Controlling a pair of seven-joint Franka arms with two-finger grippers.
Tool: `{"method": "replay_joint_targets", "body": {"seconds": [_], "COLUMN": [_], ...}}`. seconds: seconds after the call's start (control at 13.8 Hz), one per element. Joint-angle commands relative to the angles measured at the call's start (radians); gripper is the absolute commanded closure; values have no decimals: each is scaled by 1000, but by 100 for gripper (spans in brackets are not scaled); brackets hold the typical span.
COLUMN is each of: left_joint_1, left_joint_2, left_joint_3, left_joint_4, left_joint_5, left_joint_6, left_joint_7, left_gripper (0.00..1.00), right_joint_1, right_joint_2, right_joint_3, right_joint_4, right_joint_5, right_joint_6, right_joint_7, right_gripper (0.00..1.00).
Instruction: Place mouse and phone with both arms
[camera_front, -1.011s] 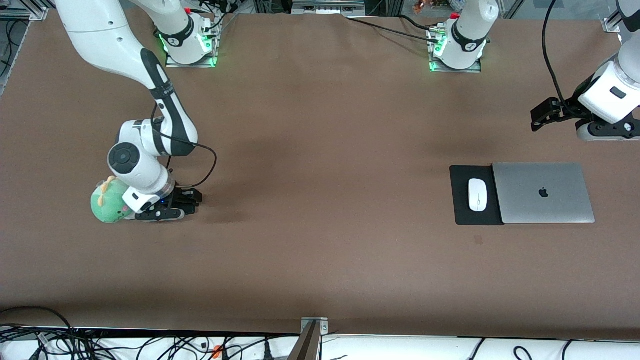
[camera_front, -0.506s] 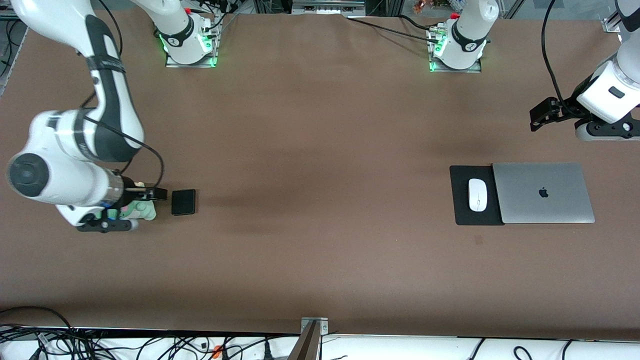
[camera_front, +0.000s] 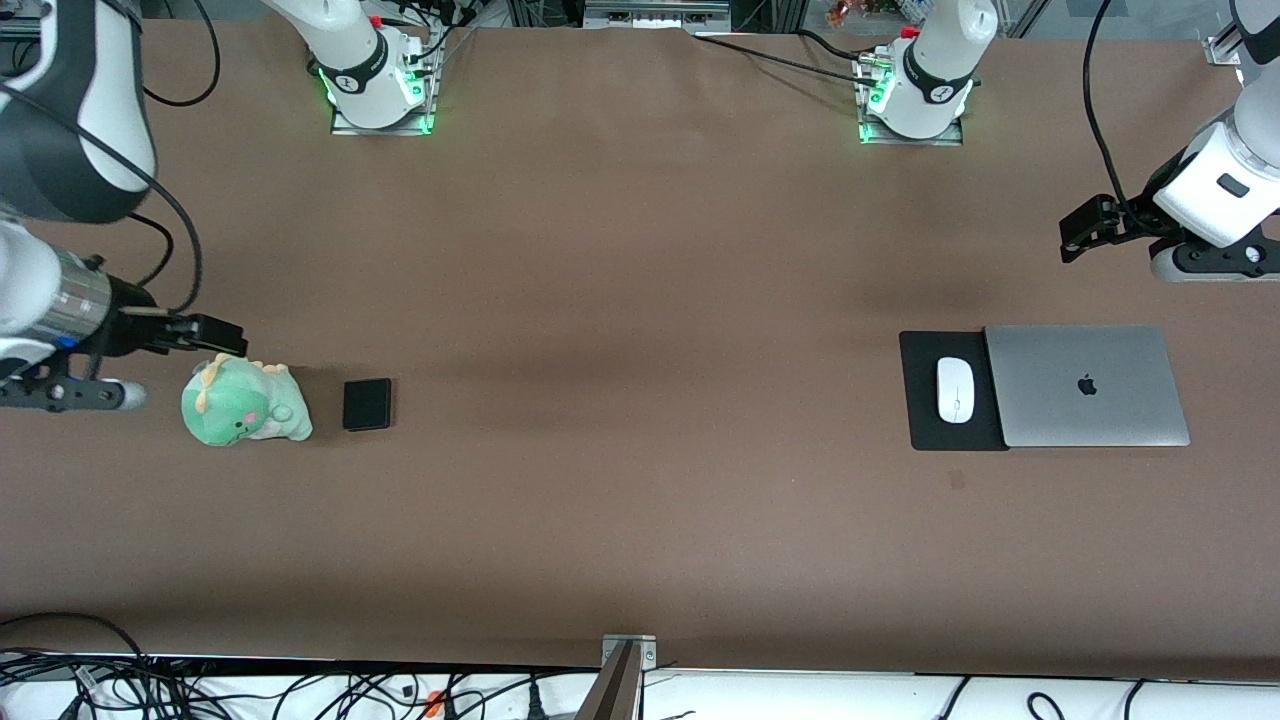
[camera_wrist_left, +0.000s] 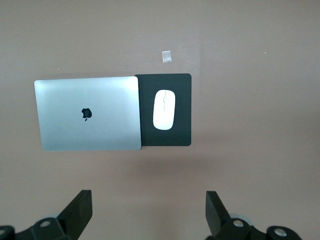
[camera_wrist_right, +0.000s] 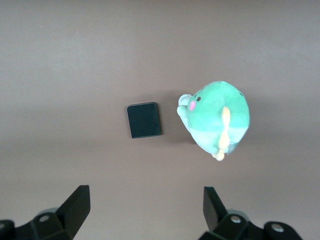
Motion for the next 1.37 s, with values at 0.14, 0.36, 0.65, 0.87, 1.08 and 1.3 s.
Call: {"method": "replay_joint_targets", "body": {"seconds": [0.14, 0.36, 0.65, 0.87, 1.08, 1.3], "left_joint_1": [2, -1, -1, -6, -10, -10], "left_joint_2": [13, 13, 13, 13, 15, 18], "left_joint_3": [-3, -3, -3, -3, -3, -3], "left_joint_4": [31, 31, 32, 46, 48, 51], "left_joint_5": [11, 11, 11, 11, 11, 11], "left_joint_6": [-27, -27, -27, -29, -27, -27], "left_joint_7": [22, 21, 21, 19, 16, 18], "left_gripper": [0, 0, 0, 0, 0, 0], "right_joint_1": [-44, -116, -153, -138, -138, -133], "right_joint_2": [-46, -80, -106, -98, -94, -91], "right_joint_3": [5, 54, 88, 91, 92, 94], "right_joint_4": [-14, -17, -18, -14, -12, -12], "right_joint_5": [-27, -30, -46, -64, -78, -78], "right_joint_6": [-1, -1, -36, -27, 6, 35], "right_joint_7": [-9, -4, -4, -1, -1, 0], "right_gripper": [0, 0, 0, 0, 0, 0]}}
